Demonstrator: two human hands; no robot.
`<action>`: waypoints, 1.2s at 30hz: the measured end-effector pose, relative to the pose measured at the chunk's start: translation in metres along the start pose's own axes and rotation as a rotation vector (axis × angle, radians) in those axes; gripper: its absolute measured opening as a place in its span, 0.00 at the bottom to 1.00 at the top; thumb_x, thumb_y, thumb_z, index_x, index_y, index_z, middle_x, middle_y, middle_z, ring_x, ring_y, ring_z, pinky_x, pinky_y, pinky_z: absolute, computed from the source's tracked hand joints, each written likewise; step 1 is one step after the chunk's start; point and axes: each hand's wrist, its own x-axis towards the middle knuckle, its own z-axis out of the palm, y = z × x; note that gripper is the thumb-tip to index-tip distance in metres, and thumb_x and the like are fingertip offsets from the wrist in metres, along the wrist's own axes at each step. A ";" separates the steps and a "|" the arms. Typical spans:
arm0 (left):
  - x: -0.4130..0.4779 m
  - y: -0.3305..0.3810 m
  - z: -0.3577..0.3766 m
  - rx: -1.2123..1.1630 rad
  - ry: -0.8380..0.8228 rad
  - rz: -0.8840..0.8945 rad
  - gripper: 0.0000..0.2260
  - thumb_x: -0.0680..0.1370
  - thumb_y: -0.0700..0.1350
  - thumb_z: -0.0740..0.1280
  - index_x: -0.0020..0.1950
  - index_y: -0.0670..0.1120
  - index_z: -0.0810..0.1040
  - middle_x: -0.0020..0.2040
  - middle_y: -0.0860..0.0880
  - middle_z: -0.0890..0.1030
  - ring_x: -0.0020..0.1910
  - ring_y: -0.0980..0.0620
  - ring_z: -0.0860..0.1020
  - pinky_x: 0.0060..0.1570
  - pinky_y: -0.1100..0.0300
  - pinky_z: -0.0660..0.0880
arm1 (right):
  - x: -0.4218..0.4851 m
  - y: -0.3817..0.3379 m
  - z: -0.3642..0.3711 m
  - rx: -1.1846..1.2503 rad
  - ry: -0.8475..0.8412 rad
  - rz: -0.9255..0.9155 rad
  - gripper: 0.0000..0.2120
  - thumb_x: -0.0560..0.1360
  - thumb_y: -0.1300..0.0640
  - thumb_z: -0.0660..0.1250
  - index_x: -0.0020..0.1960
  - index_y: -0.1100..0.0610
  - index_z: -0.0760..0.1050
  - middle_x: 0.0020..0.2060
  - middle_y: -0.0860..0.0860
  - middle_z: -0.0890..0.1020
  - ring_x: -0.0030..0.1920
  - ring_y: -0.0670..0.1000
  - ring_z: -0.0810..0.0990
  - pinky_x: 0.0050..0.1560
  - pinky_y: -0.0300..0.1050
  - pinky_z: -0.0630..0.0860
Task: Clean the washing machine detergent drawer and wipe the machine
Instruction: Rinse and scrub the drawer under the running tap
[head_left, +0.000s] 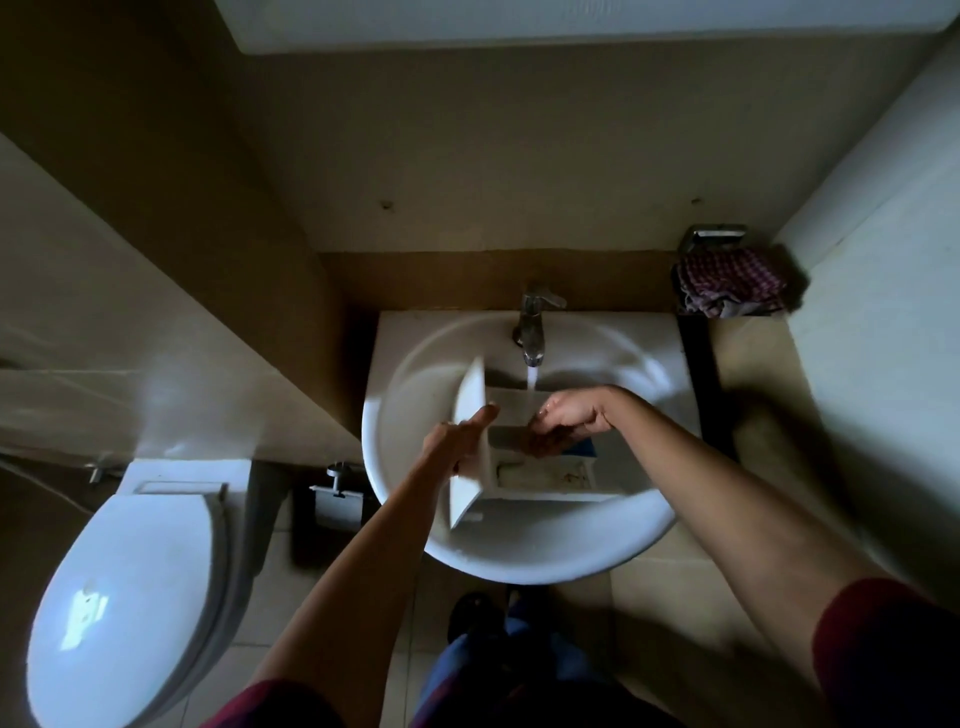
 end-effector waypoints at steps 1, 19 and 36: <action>0.000 0.000 0.000 0.003 0.004 -0.010 0.50 0.48 0.78 0.66 0.53 0.40 0.80 0.42 0.41 0.80 0.40 0.44 0.79 0.40 0.57 0.74 | 0.003 0.001 -0.003 0.047 0.108 -0.026 0.09 0.79 0.64 0.60 0.57 0.63 0.76 0.47 0.57 0.81 0.44 0.50 0.82 0.45 0.42 0.80; 0.024 -0.009 0.003 0.017 -0.012 -0.026 0.57 0.44 0.82 0.63 0.56 0.40 0.80 0.50 0.40 0.83 0.46 0.42 0.83 0.49 0.48 0.81 | 0.034 -0.009 0.009 0.701 0.082 -0.209 0.08 0.80 0.63 0.59 0.51 0.62 0.76 0.43 0.55 0.82 0.43 0.50 0.82 0.42 0.41 0.80; 0.013 -0.002 0.002 0.045 -0.001 -0.055 0.56 0.46 0.80 0.60 0.58 0.40 0.77 0.52 0.39 0.81 0.49 0.42 0.81 0.51 0.51 0.78 | 0.052 -0.021 0.013 1.313 0.313 -0.313 0.11 0.82 0.63 0.51 0.46 0.64 0.70 0.39 0.57 0.76 0.33 0.50 0.79 0.27 0.35 0.76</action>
